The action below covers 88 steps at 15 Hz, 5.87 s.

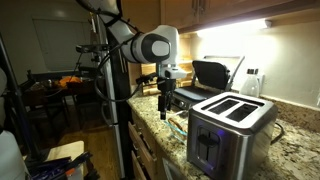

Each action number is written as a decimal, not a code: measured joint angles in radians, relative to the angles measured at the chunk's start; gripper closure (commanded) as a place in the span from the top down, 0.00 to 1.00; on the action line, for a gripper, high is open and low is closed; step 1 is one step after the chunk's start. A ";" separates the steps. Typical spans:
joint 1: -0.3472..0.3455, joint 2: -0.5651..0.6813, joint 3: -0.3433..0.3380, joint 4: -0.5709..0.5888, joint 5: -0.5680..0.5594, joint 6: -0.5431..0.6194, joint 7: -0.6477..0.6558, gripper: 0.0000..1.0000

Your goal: Put one slice of bread in the toaster

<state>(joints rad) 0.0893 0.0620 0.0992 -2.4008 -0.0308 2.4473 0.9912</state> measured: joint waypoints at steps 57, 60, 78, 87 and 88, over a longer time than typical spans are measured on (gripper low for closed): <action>0.042 0.074 -0.055 0.084 -0.008 -0.033 0.249 1.00; 0.042 0.071 -0.051 0.071 -0.008 -0.033 0.249 1.00; 0.042 0.075 -0.048 0.067 -0.008 -0.032 0.249 0.69; 0.040 0.085 -0.055 0.067 -0.008 -0.031 0.249 1.00; 0.039 0.086 -0.056 0.067 -0.008 -0.031 0.249 1.00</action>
<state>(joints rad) 0.1281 0.1483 0.0430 -2.3342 -0.0384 2.4161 1.2406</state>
